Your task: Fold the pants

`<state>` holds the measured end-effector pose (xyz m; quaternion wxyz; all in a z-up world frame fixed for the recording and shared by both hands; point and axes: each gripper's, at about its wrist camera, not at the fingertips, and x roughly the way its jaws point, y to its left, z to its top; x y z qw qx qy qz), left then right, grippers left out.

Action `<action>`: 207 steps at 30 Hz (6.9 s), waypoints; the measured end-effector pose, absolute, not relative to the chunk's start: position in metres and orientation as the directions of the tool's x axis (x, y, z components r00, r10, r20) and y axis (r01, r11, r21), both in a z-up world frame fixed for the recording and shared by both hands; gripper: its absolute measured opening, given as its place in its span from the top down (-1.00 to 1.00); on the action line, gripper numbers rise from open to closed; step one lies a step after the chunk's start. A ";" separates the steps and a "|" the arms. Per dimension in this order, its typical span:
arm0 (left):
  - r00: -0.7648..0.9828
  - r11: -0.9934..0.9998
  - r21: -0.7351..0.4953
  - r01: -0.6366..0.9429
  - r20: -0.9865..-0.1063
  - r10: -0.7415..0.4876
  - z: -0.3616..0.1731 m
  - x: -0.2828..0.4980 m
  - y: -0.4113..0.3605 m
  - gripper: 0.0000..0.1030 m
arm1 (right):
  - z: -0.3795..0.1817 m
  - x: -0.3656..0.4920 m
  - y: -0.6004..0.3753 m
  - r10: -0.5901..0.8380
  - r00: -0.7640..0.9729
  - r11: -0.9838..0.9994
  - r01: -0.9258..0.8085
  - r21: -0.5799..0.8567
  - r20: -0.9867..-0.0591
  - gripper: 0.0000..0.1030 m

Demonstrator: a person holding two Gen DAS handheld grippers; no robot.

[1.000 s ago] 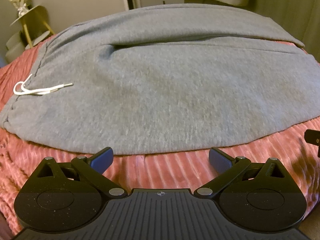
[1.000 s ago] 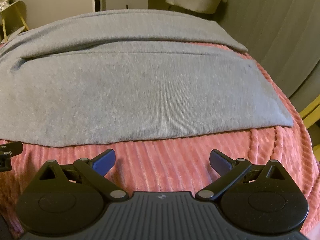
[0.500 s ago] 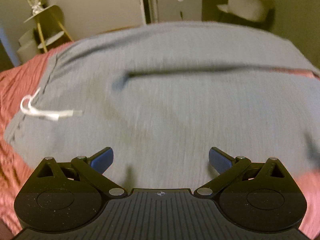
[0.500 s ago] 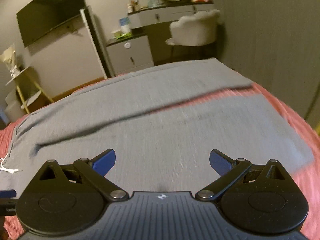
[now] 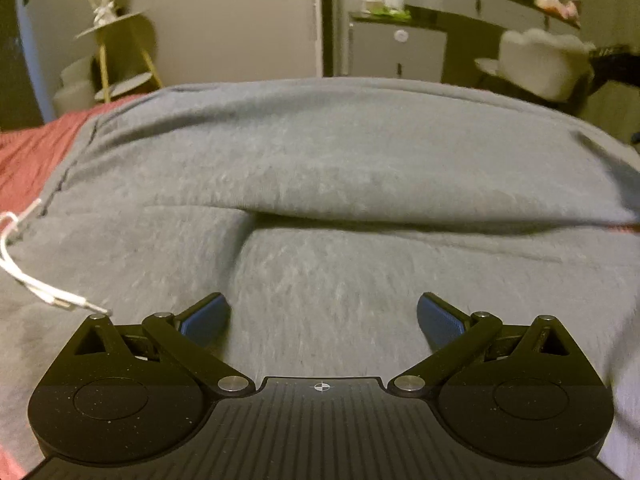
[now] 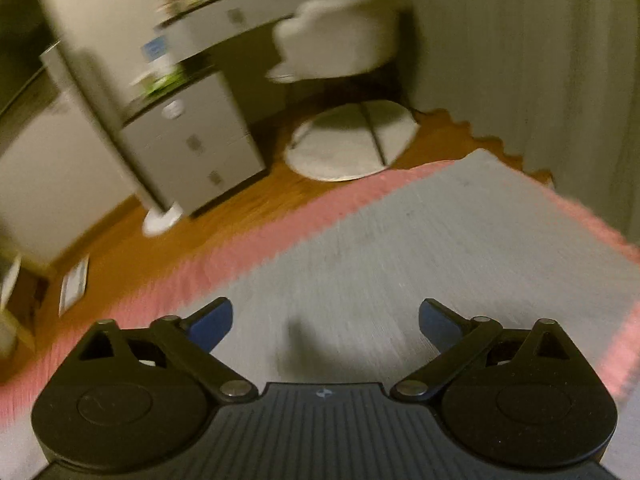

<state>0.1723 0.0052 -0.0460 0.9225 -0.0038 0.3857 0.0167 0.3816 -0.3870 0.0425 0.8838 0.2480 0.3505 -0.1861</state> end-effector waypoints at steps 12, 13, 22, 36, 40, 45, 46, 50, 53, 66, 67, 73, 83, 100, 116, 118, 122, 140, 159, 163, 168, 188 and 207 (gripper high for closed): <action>0.769 0.998 0.012 -0.054 -0.637 0.049 -0.055 0.178 0.006 -1.00 | -0.019 0.452 -0.383 -0.333 0.527 0.759 0.642 0.109 -0.782 -0.38; 0.770 0.998 0.008 -0.060 -0.636 0.051 -0.055 0.177 0.006 -1.00 | -0.017 0.445 -0.381 -0.345 0.538 0.771 0.629 0.094 -0.769 0.08; 0.784 0.997 0.046 -0.065 -0.616 0.080 -0.052 0.165 0.000 -1.00 | 0.001 0.243 -0.368 -0.111 0.803 0.782 0.435 0.448 -0.585 0.92; 0.790 0.994 -0.078 -0.080 -0.613 0.016 0.003 0.178 0.020 -1.00 | 0.005 0.128 -0.317 -0.191 0.900 0.798 0.374 0.473 -0.391 -0.57; 0.769 0.986 -0.096 -0.133 -0.638 0.041 0.025 0.245 0.034 -1.00 | -0.030 0.130 -0.308 -0.159 0.902 0.833 0.341 0.435 -0.402 -0.93; 0.701 0.969 -0.210 -0.130 -0.711 -0.060 0.035 0.351 0.039 -1.00 | -0.054 0.148 -0.323 -0.116 0.894 0.796 0.344 0.498 -0.433 -0.94; 0.683 0.962 -0.237 -0.137 -0.726 -0.081 0.034 0.373 0.040 -1.00 | -0.056 0.147 -0.323 -0.114 0.898 0.800 0.337 0.497 -0.424 -0.93; 0.613 0.927 -0.329 -0.180 -0.774 -0.156 0.018 0.442 0.046 -0.74 | -0.062 0.154 -0.316 -0.125 0.901 0.834 0.323 0.448 -0.415 -0.95; 0.539 0.916 -0.336 -0.220 -0.824 -0.173 -0.006 0.469 0.045 -0.61 | -0.063 0.158 -0.316 -0.131 0.901 0.839 0.323 0.437 -0.414 -0.95; 0.553 0.907 -0.333 -0.257 -0.820 -0.144 -0.029 0.462 0.050 0.89 | -0.066 0.154 -0.325 -0.107 0.914 0.810 0.308 0.499 -0.391 -0.95; 0.559 0.885 -0.380 -0.269 -0.810 -0.178 -0.029 0.456 0.058 0.91 | -0.066 0.154 -0.326 -0.103 0.915 0.808 0.306 0.504 -0.391 -0.95; 0.611 0.816 -0.519 -0.253 -0.740 -0.281 -0.035 0.416 0.084 0.92 | -0.062 0.152 -0.332 -0.096 0.913 0.786 0.313 0.532 -0.396 -0.86; 0.745 0.690 -0.696 -0.201 -0.566 -0.354 -0.034 0.300 0.100 0.92 | -0.043 0.162 -0.335 -0.210 0.885 0.844 0.379 0.380 -0.416 -0.69; 0.740 0.722 -0.668 -0.181 -0.576 -0.348 -0.044 0.272 0.103 0.92 | -0.019 0.315 -0.370 -0.492 0.581 0.818 0.564 -0.116 -0.648 0.58; 0.764 0.822 -0.569 0.038 -0.514 -0.391 0.034 0.118 0.137 0.98 | 0.002 0.012 -0.462 -0.191 0.843 0.651 0.492 0.579 -0.502 0.88; 0.767 0.843 -0.537 0.034 -0.527 -0.367 0.033 0.110 0.140 0.88 | -0.029 0.002 -0.456 -0.243 0.746 0.653 0.598 0.464 -0.620 0.87; 0.780 0.833 -0.552 -0.048 -0.542 -0.314 0.035 0.132 0.148 -0.20 | -0.054 -0.002 -0.436 -0.335 0.636 0.539 0.734 0.412 -0.695 0.75; 0.571 0.868 -0.423 -0.260 -0.792 -0.215 -0.014 0.341 0.127 0.25 | -0.073 0.066 -0.375 -0.481 0.621 0.601 0.748 0.283 -0.619 -0.97; 0.799 0.882 -0.426 -0.200 -0.592 -0.104 0.042 0.062 0.146 0.86 | -0.063 -0.002 -0.429 -0.270 0.776 0.412 0.628 0.660 -0.570 -0.96; 0.736 0.855 -0.432 -0.287 -0.671 -0.092 0.000 0.057 0.160 0.85 | -0.063 -0.025 -0.430 -0.161 0.799 0.414 0.587 0.696 -0.579 -0.95; 0.726 0.873 -0.400 -0.280 -0.684 -0.080 -0.009 0.062 0.150 0.85 | -0.068 -0.031 -0.442 -0.130 0.822 0.373 0.559 0.741 -0.554 -0.76; 0.769 0.869 -0.473 -0.143 -0.606 -0.203 0.027 0.027 0.145 0.83 | 0.006 -0.051 -0.479 -0.290 0.874 0.519 0.485 0.703 -0.389 0.92; 0.699 0.808 -0.346 -0.477 -0.706 0.111 0.021 0.036 0.249 -0.52 | 0.000 -0.049 -0.420 -0.437 0.695 0.611 0.695 0.378 -0.571 -0.60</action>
